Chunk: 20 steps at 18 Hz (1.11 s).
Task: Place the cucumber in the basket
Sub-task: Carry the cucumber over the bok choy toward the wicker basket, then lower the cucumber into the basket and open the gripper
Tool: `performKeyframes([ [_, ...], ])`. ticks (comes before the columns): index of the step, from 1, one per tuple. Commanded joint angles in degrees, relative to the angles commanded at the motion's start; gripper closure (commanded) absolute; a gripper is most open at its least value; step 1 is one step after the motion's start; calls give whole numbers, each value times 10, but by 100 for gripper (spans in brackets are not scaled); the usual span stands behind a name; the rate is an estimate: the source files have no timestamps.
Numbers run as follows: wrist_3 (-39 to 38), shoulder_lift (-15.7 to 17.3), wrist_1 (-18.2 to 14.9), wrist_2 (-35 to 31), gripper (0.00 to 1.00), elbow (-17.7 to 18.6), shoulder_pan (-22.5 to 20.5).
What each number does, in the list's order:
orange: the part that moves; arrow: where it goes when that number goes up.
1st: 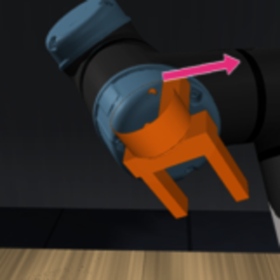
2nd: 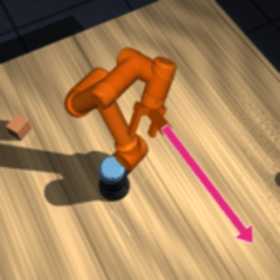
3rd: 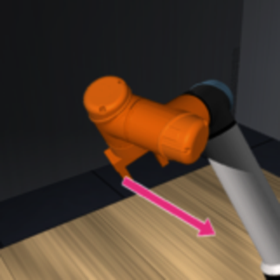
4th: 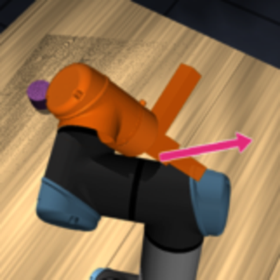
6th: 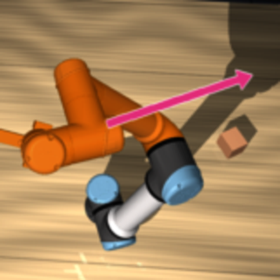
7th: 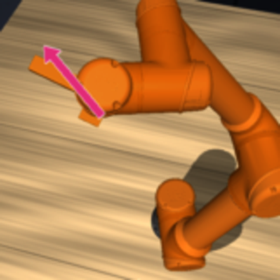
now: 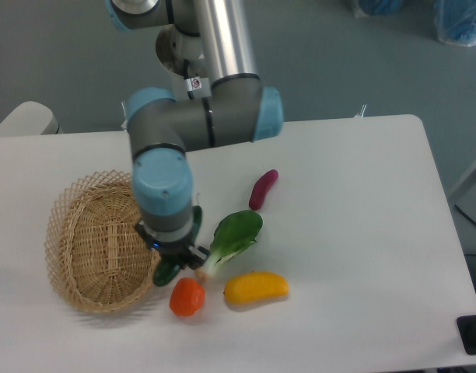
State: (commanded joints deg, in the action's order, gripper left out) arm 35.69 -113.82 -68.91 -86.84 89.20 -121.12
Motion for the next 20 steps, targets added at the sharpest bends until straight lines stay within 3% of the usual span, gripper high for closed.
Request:
performKeyframes([
  [3, -25, -7, 40, -6, 78, 16, 26],
  [14, -99, -40, 62, -7, 72, 24, 78],
  [15, -99, -42, 63, -11, 66, 25, 82],
  [17, -95, -47, 64, -17, 43, 27, 88],
  [20, -95, -47, 63, -21, 0, 28, 90],
])
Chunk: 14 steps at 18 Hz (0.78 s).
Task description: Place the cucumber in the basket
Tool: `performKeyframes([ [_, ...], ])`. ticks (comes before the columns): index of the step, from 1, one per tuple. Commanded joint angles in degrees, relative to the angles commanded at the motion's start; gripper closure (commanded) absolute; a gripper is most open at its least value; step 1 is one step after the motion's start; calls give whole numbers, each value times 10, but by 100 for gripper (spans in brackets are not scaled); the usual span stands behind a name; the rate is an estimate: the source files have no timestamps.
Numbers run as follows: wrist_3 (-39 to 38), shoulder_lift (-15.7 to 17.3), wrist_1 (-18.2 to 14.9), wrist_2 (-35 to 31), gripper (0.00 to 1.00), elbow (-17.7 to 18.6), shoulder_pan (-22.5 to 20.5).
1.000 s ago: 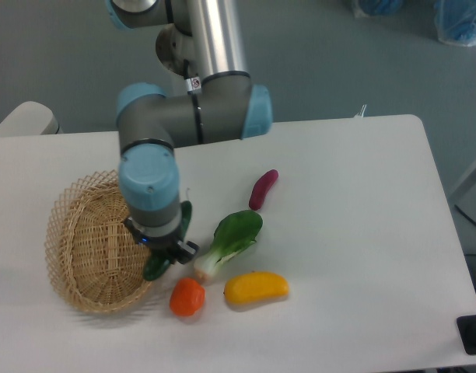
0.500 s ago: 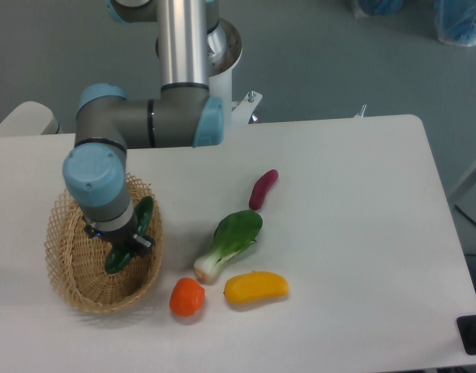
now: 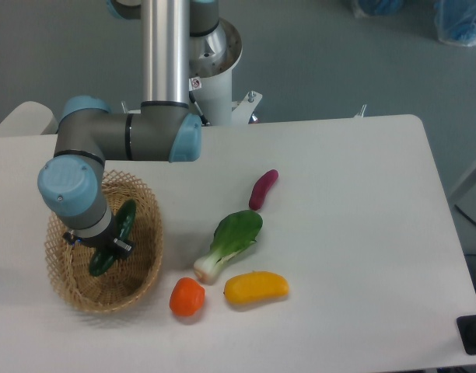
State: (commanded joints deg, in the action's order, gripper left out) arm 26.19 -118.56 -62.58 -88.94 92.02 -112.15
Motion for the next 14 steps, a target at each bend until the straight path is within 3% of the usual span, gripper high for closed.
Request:
performKeyframes([
  [5, 6, 4, 2, -20, 0, -3, 1],
  [10, 48, -2, 2, -26, 0, -32, -6],
  [14, 90, -1, 1, -30, 0, -40, -58],
])
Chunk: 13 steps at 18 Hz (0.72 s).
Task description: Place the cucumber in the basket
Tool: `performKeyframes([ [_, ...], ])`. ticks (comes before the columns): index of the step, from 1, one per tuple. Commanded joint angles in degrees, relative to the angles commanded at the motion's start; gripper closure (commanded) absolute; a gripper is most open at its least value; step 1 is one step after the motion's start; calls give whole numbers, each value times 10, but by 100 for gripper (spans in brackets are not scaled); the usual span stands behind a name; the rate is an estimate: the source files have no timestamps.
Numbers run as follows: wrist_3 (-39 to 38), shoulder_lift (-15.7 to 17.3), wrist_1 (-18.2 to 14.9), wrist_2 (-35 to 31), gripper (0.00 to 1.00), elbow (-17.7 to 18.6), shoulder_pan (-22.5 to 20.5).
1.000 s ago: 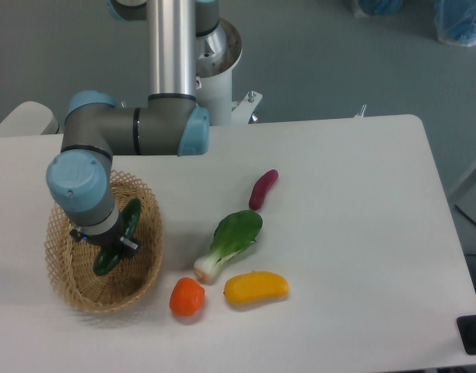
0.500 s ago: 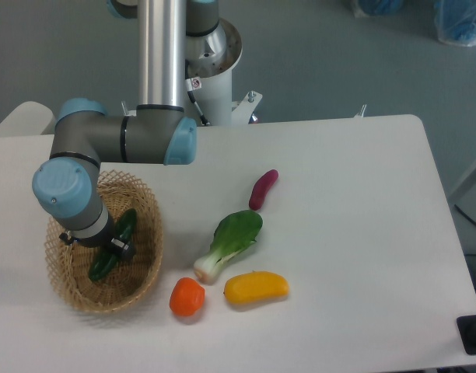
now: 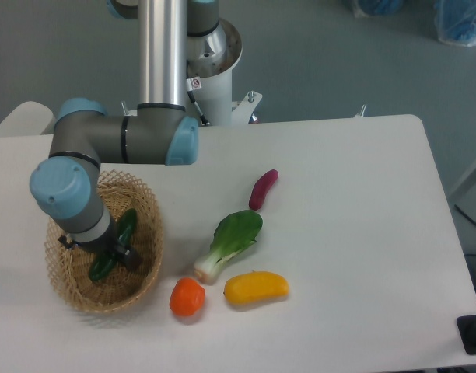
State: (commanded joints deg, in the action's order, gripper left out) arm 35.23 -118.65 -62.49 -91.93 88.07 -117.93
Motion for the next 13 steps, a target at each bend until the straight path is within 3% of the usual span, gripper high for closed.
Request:
performKeyframes([
  [13, 269, 4, -12, 5, 0, -18, -172],
])
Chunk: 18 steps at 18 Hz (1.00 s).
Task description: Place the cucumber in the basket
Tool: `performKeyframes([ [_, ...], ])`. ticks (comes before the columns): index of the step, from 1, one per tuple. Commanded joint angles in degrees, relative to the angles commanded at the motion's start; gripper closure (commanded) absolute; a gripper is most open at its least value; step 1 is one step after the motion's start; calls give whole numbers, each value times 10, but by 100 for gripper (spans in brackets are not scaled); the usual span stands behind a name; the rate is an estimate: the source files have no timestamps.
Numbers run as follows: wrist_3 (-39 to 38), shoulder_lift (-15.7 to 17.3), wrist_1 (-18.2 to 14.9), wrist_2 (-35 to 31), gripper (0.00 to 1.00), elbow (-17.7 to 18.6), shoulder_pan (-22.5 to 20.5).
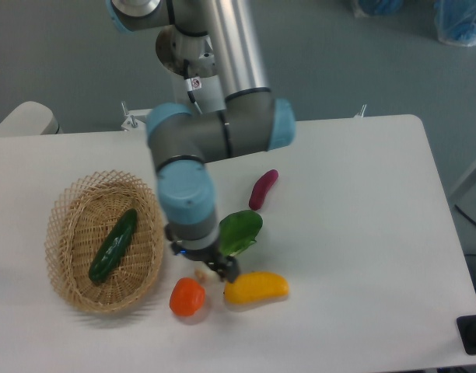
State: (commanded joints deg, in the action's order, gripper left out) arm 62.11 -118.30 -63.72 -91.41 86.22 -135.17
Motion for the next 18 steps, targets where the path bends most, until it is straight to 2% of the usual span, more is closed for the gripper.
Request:
performKeyframes([
  [5, 43, -22, -1, -1, 0, -26, -45],
  [10, 80, -47, 0, -3, 0, -47, -71],
  [14, 97, -60, 1, 0, 0, -69, -83],
  [18, 109, -61, 3, 2, 0, -69, -92],
])
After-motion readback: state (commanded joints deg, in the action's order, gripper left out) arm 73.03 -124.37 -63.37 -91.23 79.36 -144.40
